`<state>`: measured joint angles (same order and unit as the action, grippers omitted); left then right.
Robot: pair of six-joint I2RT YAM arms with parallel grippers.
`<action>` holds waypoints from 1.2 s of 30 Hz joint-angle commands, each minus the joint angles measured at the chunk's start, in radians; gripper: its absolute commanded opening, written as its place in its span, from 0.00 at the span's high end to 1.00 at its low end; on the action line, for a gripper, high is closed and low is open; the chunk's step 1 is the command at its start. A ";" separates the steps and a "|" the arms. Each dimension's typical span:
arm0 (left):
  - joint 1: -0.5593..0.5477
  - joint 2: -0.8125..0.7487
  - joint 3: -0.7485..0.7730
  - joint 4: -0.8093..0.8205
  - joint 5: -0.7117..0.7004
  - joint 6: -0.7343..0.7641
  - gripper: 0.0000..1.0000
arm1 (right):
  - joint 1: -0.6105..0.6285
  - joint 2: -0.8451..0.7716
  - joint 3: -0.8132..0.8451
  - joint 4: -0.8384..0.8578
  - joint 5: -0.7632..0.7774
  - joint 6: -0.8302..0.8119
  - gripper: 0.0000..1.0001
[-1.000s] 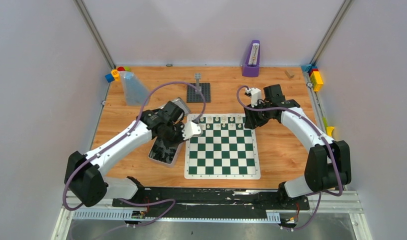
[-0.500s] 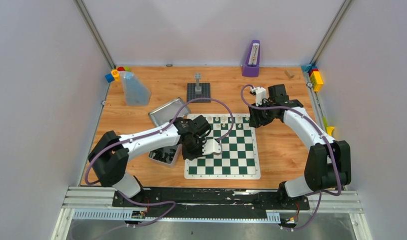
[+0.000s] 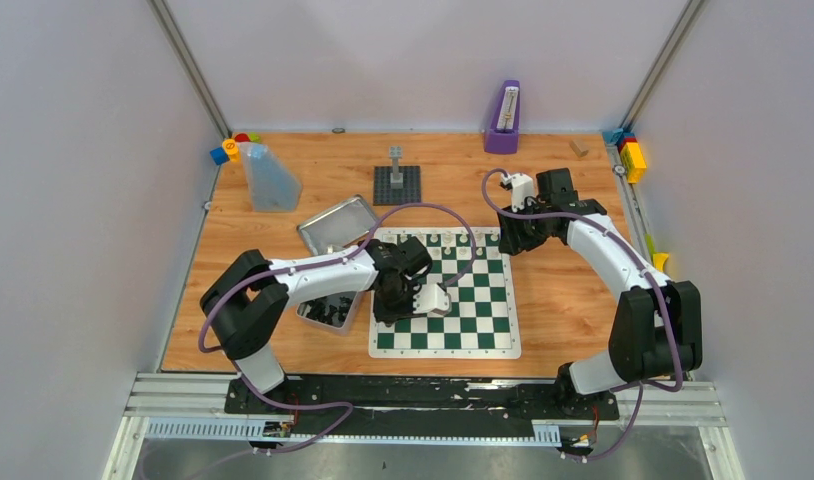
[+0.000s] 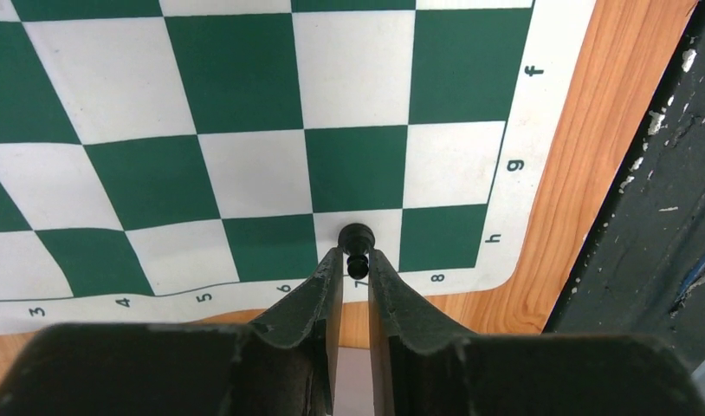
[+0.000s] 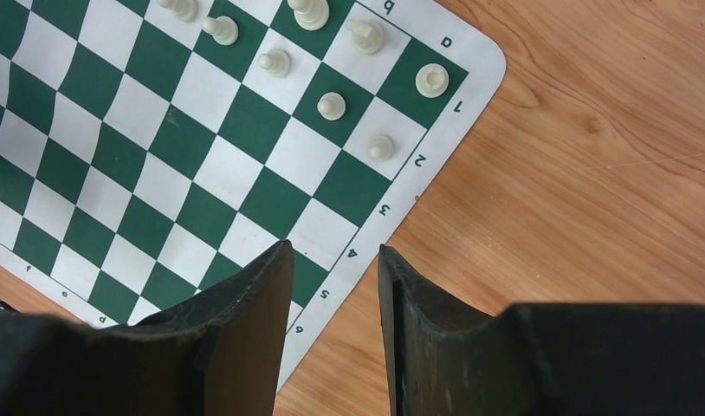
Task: Set up the chess pieces on the board
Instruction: Place the chess piece on the chessboard.
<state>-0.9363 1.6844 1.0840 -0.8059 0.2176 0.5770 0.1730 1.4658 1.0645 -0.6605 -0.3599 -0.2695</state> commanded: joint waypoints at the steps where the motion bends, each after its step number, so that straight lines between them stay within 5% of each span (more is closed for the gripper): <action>1: -0.009 0.012 0.010 0.025 0.030 -0.015 0.75 | -0.006 -0.019 -0.001 0.036 -0.001 0.006 0.58; 8: -0.010 -0.006 -0.012 0.028 0.009 -0.024 0.72 | -0.008 -0.019 -0.002 0.036 -0.003 0.006 0.58; 19: 0.041 -0.249 -0.055 0.005 -0.044 -0.043 0.40 | -0.007 -0.015 -0.002 0.036 -0.004 0.006 0.58; 27: 0.325 -0.449 -0.097 -0.028 -0.060 0.009 0.41 | -0.007 -0.010 -0.001 0.035 -0.010 0.004 0.58; 36: 0.442 -0.402 -0.177 0.116 -0.151 0.148 0.45 | -0.008 -0.005 -0.001 0.032 -0.013 0.004 0.58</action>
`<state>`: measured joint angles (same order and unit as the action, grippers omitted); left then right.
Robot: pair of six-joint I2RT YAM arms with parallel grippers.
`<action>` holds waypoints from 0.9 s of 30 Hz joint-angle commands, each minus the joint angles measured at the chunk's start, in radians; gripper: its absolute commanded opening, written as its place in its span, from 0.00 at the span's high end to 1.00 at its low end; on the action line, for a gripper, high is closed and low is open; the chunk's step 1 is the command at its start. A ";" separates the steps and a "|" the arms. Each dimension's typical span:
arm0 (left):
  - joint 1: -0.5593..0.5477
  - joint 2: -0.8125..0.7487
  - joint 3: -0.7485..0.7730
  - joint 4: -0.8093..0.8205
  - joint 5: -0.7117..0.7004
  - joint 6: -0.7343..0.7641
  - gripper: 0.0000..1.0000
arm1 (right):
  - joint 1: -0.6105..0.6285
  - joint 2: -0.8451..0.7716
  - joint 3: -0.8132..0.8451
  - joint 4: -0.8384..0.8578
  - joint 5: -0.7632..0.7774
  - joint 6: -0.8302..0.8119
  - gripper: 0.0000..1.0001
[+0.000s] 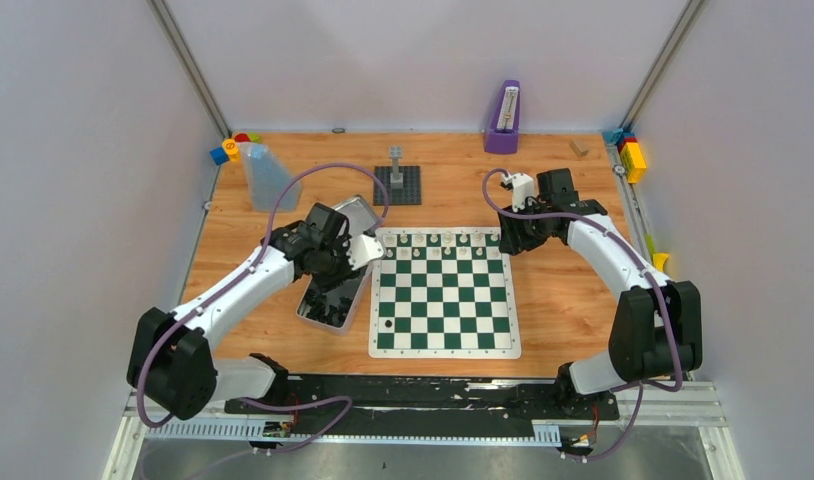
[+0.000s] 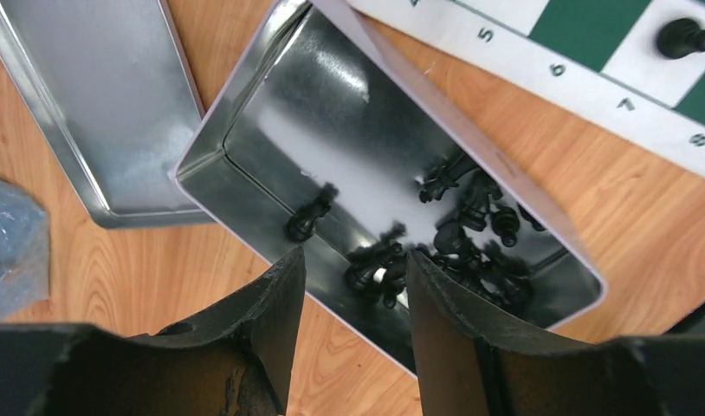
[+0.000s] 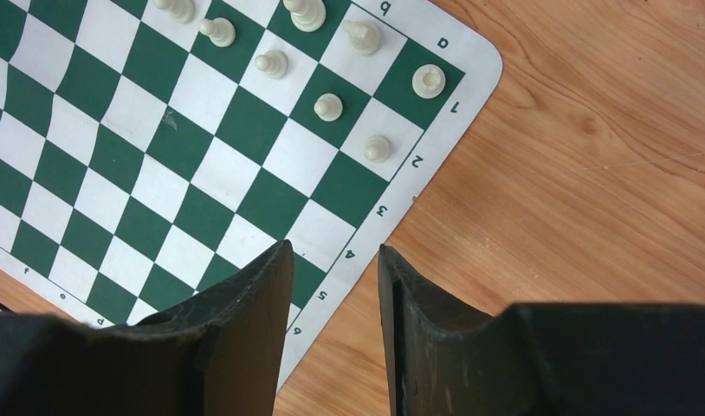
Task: Set up the chess pieces on the board
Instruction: Place the chess piece on the chessboard, then pick up the chess piece from the storage box.
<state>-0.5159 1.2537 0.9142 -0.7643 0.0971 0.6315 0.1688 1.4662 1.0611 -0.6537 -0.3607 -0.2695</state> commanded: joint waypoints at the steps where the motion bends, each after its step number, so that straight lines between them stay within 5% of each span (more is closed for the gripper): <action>1: 0.030 0.048 -0.011 0.084 -0.037 0.123 0.46 | -0.003 -0.003 0.002 0.025 -0.013 0.004 0.58; 12: 0.037 0.224 -0.008 0.134 -0.123 0.339 0.50 | -0.004 0.013 0.005 0.019 -0.018 0.002 0.58; 27: 0.037 0.368 0.013 0.137 -0.156 0.397 0.50 | -0.003 0.014 0.005 0.012 -0.026 0.000 0.58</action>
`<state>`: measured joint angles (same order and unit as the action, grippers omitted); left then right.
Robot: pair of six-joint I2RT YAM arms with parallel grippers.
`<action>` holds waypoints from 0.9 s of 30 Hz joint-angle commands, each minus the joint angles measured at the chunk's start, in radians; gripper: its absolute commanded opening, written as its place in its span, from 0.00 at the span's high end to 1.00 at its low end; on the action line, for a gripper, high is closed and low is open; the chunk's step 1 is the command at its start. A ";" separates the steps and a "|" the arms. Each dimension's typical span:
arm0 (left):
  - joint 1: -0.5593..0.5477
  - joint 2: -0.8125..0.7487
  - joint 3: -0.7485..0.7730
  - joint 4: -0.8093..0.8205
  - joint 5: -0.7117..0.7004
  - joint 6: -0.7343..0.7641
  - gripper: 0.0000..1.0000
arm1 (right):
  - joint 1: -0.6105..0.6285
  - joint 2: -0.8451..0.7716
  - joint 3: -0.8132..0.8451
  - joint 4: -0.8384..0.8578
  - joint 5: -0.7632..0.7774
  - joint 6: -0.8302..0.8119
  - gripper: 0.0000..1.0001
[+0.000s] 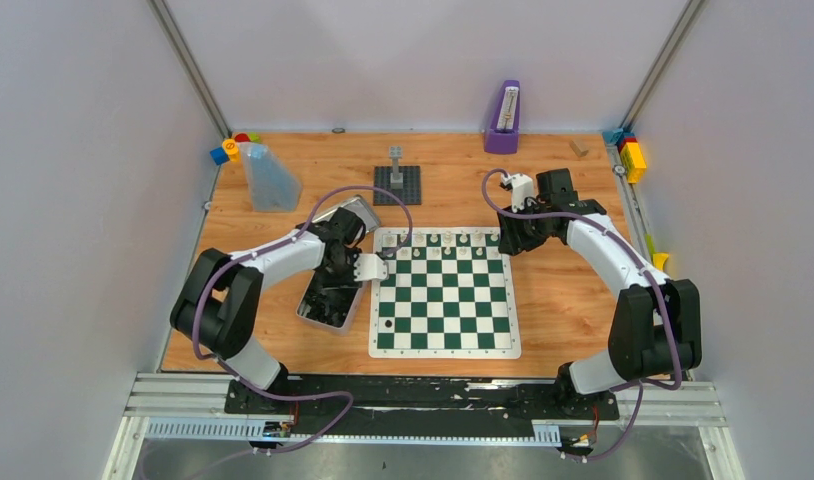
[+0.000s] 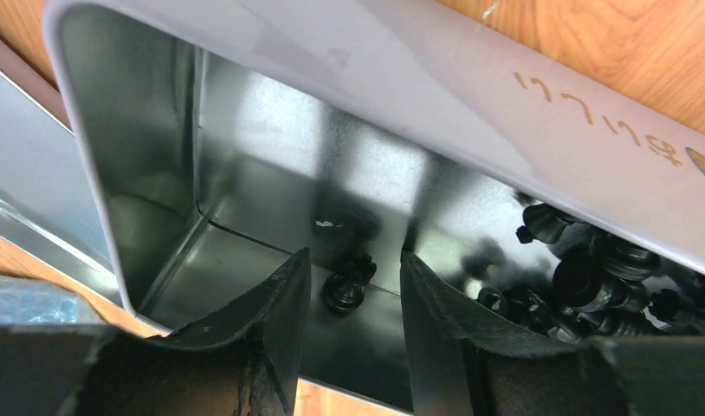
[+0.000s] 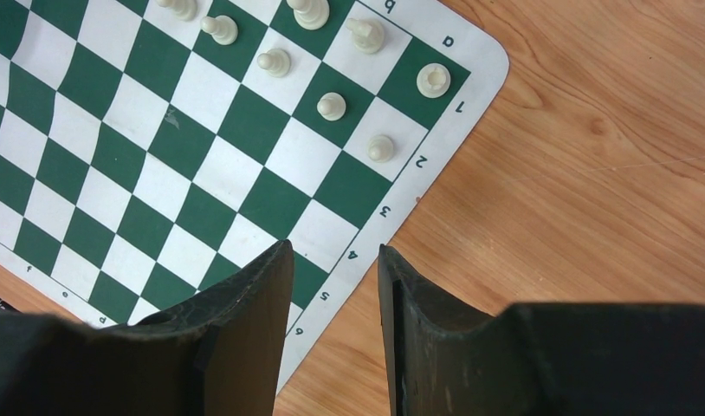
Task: Set up the chess pieces on the board
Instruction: Pick up the chess piece from the storage box.
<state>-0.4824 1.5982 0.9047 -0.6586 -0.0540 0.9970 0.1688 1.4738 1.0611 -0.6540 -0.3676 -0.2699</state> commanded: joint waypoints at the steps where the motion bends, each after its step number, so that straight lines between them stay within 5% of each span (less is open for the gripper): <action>1: 0.004 0.027 0.024 0.035 -0.010 0.032 0.51 | -0.003 0.008 0.005 0.012 -0.019 0.000 0.58; 13: 0.005 -0.022 0.055 0.003 0.039 -0.037 0.82 | -0.003 0.008 0.004 0.010 -0.020 -0.002 0.58; 22: 0.003 -0.277 0.160 -0.118 0.390 -0.229 0.85 | -0.003 0.014 0.007 0.009 -0.018 -0.002 0.58; 27: -0.095 -0.249 0.271 -0.046 0.679 -0.380 0.81 | -0.012 0.006 0.014 0.013 -0.004 0.000 0.60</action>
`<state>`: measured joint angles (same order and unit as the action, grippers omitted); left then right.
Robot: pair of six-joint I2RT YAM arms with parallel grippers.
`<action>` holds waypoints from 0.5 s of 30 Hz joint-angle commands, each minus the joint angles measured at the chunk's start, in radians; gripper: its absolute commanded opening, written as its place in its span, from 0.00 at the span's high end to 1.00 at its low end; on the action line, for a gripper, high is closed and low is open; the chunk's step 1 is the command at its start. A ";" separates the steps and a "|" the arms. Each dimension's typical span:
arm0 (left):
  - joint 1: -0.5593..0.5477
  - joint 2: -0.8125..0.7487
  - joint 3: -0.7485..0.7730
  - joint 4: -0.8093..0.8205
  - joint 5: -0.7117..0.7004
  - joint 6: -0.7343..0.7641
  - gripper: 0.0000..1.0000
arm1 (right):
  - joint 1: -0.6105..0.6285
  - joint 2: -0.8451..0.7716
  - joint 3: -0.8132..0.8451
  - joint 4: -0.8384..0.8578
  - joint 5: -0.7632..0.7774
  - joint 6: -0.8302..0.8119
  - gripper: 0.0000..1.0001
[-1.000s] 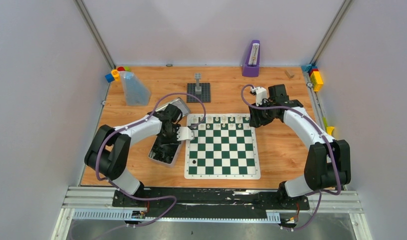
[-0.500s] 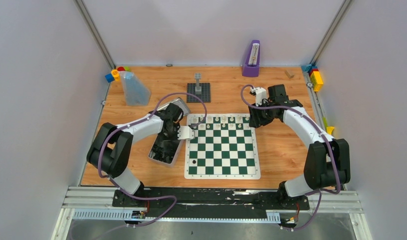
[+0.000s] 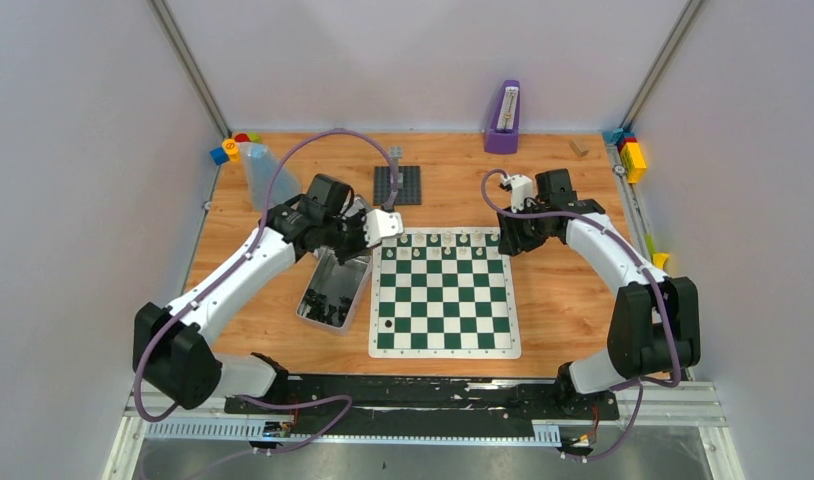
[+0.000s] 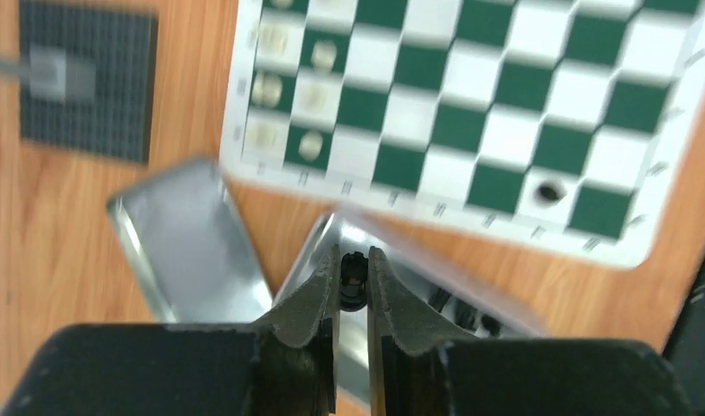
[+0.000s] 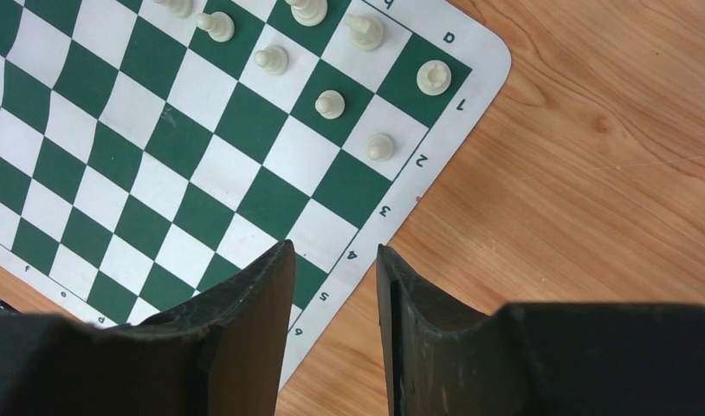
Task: Set up the chess pieces on the board
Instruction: Pick up the chess piece from the storage box, then place the chess piece on the chessboard.
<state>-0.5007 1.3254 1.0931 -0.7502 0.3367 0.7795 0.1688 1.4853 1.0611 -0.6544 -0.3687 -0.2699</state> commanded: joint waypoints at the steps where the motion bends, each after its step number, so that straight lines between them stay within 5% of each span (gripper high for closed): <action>1: -0.128 0.058 0.094 0.070 0.310 -0.219 0.81 | -0.020 -0.012 0.014 0.016 -0.006 0.002 0.60; 9: -0.352 0.213 0.081 0.620 0.454 -0.535 0.76 | -0.155 -0.056 0.037 0.019 -0.068 0.014 0.60; 15: -0.480 0.432 0.189 0.738 0.475 -0.585 0.74 | -0.216 -0.067 0.029 0.020 -0.084 0.011 0.60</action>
<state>-0.9169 1.6459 1.2003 -0.1867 0.7513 0.2905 -0.0261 1.4559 1.0618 -0.6537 -0.4137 -0.2657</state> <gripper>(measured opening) 0.260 0.399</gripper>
